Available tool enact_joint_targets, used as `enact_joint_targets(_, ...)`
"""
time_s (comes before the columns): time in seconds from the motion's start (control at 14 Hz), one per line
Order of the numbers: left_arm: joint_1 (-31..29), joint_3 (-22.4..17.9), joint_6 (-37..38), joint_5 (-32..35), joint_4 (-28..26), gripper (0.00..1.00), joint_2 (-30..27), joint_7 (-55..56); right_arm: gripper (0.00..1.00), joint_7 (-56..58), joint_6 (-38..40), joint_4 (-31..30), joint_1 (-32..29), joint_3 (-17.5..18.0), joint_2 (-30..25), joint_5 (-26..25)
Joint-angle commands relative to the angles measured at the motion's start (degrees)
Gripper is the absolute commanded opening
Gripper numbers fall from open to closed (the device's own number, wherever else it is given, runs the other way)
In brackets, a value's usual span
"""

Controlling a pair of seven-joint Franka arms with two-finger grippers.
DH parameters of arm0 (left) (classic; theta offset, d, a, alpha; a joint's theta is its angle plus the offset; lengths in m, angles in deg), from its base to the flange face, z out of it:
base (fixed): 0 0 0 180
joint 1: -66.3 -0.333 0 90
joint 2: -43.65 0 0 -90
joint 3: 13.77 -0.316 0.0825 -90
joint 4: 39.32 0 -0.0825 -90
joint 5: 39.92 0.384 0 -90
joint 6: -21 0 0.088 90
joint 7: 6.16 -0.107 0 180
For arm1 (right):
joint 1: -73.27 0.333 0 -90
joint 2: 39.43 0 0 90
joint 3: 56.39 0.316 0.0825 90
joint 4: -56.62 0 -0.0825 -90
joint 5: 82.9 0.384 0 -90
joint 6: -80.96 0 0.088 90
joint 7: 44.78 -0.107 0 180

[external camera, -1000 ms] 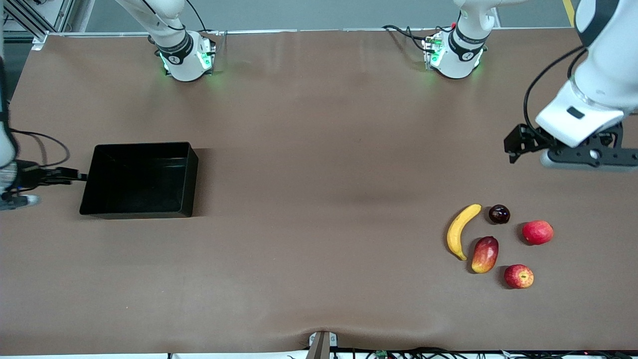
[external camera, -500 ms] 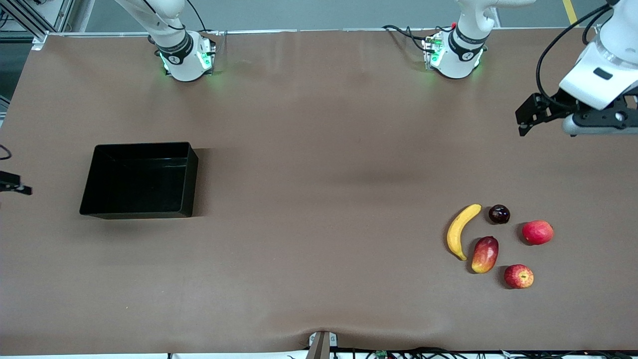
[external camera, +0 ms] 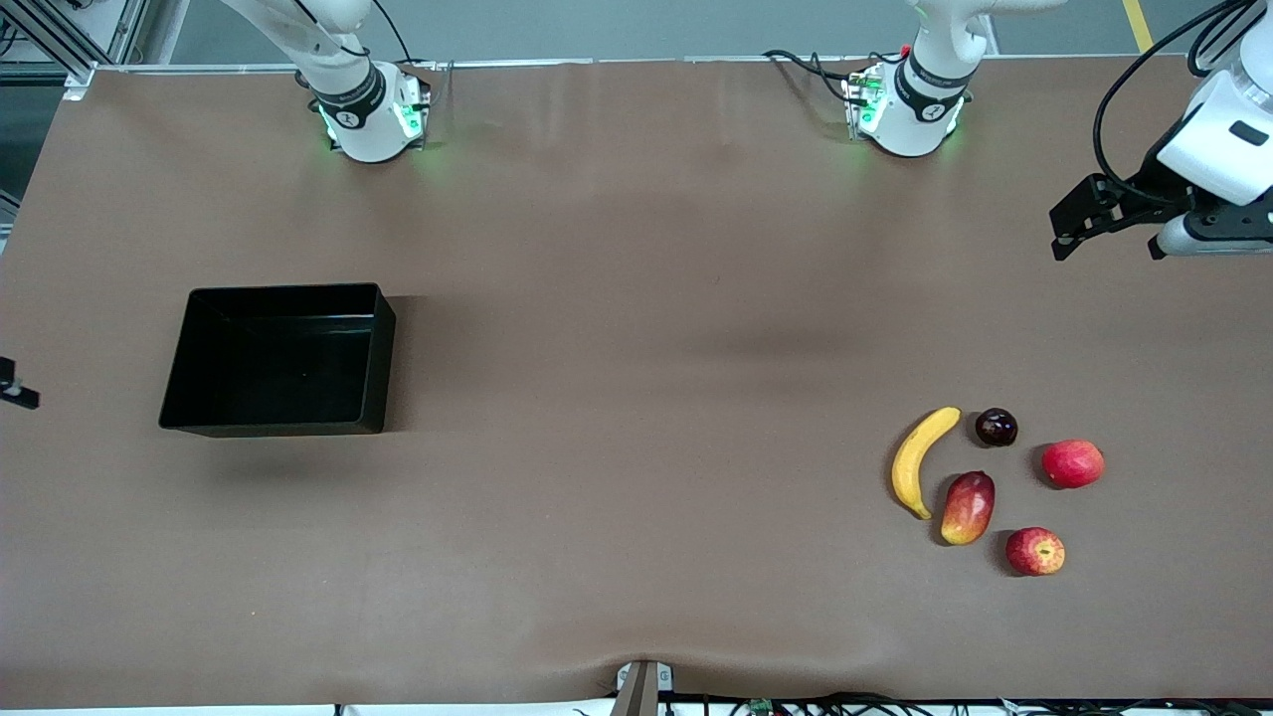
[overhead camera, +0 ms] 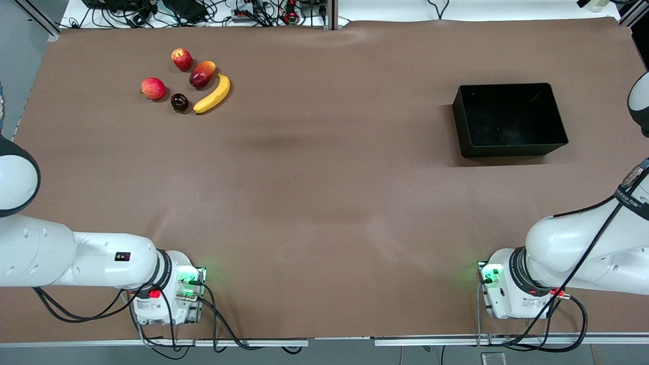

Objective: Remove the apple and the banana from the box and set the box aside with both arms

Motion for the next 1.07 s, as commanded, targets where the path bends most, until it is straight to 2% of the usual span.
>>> enact_joint_targets(0.0, -0.7, 0.9, 0.4, -1.3, -1.5, 1.0, -2.5, -0.6, 1.0, -13.6, 3.9, -0.4, 3.9, -0.2, -3.8, -4.1)
enact_joint_targets(0.07, -0.7, 1.0, 0.4, -1.2, -1.9, 1.0, -3.2, -0.7, 1.0, -14.1, 5.0, -1.1, 4.8, -0.2, -5.9, -5.7)
enact_joint_targets(0.29, -0.9, 0.8, 0.3, -1.5, -2.3, 1.0, -3.2, -0.7, 1.0, -14.9, 10.7, -2.9, 6.5, -0.3, -9.4, -6.3)
enact_joint_targets(0.57, -3.5, 0.3, 0.3, -3.2, -2.3, 1.0, -2.8, -0.7, 1.0, -29.6, 9.6, -11.4, 9.8, -0.2, -16.1, -6.8)
enact_joint_targets(0.71, -3.7, 0.3, 0.2, -3.2, -2.2, 1.0, -2.5, -0.6, 1.0, -31.1, 7.4, -16.6, 13.1, -0.2, -20.3, -10.4)
enact_joint_targets(0.86, -3.7, 0.3, 0.2, -3.1, -2.3, 1.0, -2.4, -0.5, 1.0, -30.4, 7.2, -21.6, 13.2, -0.2, -24.0, -11.1)
enact_joint_targets(1.0, -3.7, 0.4, 0.3, -2.5, -2.2, 1.0, -2.3, -0.5, 1.0, -27.7, 3.7, -24.3, 12.1, -0.5, -25.9, -11.1)
